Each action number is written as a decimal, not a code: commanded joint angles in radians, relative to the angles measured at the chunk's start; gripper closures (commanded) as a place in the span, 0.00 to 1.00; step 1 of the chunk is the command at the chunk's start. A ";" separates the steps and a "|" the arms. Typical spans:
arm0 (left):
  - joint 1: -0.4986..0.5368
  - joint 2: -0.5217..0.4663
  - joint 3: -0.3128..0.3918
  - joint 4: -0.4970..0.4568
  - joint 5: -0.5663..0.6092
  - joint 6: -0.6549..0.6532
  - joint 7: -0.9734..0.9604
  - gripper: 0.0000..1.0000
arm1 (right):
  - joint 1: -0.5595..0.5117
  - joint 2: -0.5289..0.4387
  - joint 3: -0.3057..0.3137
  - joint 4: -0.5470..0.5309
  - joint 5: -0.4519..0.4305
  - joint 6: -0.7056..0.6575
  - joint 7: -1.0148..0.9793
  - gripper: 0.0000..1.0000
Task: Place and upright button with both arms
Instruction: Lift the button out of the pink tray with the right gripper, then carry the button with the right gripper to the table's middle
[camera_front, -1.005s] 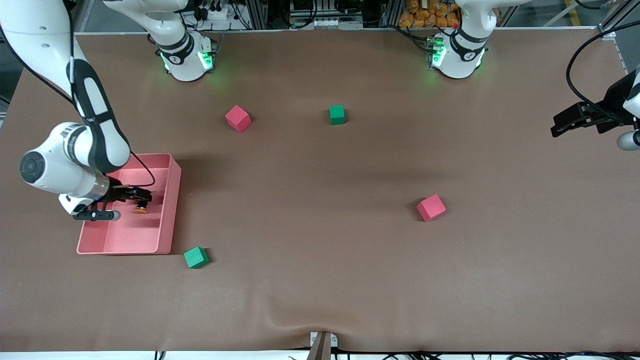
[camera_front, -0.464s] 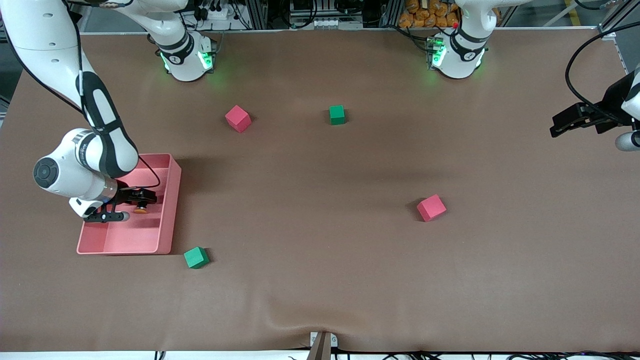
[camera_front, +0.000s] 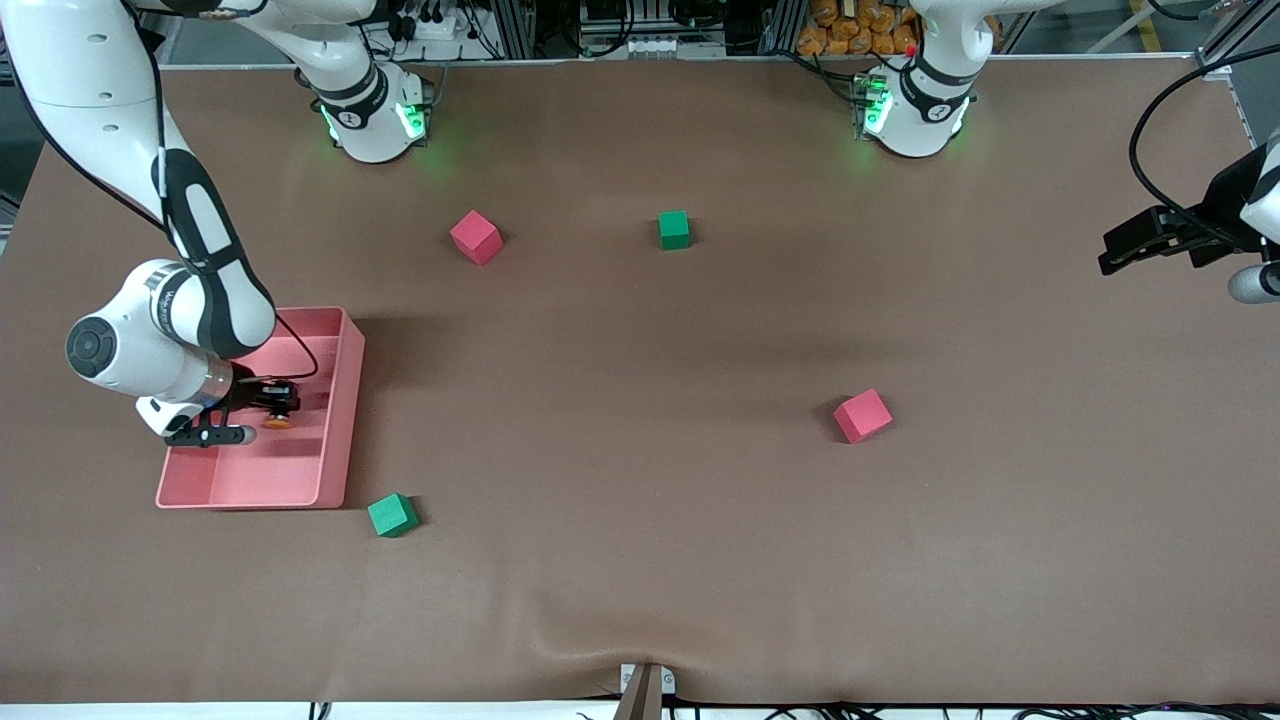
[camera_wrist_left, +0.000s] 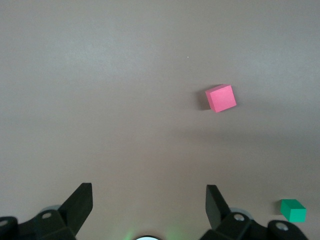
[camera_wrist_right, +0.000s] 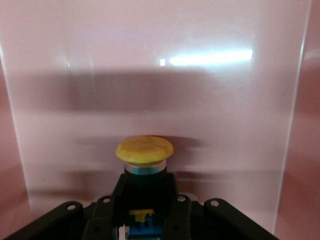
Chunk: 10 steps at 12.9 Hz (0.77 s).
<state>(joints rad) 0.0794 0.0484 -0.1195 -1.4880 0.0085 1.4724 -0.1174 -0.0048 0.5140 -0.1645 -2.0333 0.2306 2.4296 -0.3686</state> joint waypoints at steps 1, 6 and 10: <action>0.010 -0.021 -0.003 -0.020 -0.013 0.013 0.008 0.00 | -0.003 0.006 -0.009 0.079 0.035 -0.117 -0.053 1.00; 0.010 -0.019 -0.003 -0.028 -0.013 0.016 0.008 0.00 | 0.011 0.001 -0.052 0.270 0.030 -0.406 -0.029 1.00; 0.008 -0.019 -0.003 -0.038 -0.013 0.026 0.008 0.00 | 0.107 0.009 -0.047 0.557 0.016 -0.723 0.219 1.00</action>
<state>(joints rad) 0.0795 0.0485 -0.1196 -1.5009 0.0085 1.4774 -0.1174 0.0289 0.5074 -0.2025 -1.6124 0.2337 1.8106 -0.2697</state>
